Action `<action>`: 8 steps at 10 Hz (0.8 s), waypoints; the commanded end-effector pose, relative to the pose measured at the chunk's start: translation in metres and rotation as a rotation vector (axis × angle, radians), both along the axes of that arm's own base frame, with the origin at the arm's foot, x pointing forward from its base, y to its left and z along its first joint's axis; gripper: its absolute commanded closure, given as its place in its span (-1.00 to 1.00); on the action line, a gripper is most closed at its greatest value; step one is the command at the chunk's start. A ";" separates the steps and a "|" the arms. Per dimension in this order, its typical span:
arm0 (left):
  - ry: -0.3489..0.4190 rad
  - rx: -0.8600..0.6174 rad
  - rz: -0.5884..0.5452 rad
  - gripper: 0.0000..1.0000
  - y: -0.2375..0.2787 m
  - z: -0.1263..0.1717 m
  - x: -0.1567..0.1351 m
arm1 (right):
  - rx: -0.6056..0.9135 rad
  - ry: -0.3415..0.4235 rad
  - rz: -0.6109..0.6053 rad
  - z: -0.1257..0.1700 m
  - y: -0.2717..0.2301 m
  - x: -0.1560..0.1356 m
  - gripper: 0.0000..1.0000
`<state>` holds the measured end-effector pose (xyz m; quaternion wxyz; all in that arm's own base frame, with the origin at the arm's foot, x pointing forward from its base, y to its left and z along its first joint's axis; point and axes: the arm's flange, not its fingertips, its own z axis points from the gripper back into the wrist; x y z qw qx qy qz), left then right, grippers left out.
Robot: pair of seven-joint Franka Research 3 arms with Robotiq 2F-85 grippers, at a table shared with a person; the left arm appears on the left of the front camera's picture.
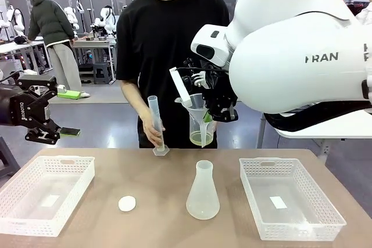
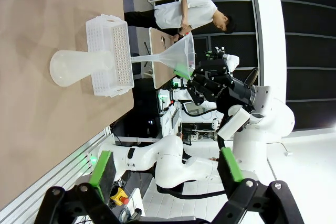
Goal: Prepare the solutions needed for the experiment.
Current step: Pick up the Plastic Funnel and insert it into the Big flask.
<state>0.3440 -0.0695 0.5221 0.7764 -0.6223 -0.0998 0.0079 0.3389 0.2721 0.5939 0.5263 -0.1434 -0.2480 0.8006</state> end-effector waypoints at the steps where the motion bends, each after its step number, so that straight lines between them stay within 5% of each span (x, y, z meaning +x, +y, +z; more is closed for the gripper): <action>1: -0.003 -0.026 0.000 -1.00 -0.003 0.003 0.000 | 0.008 -0.003 -0.005 0.001 0.001 0.001 0.93; 8: -0.003 -0.026 0.000 -1.00 -0.003 0.003 0.000 | 0.031 0.003 0.011 -0.023 -0.008 0.008 0.93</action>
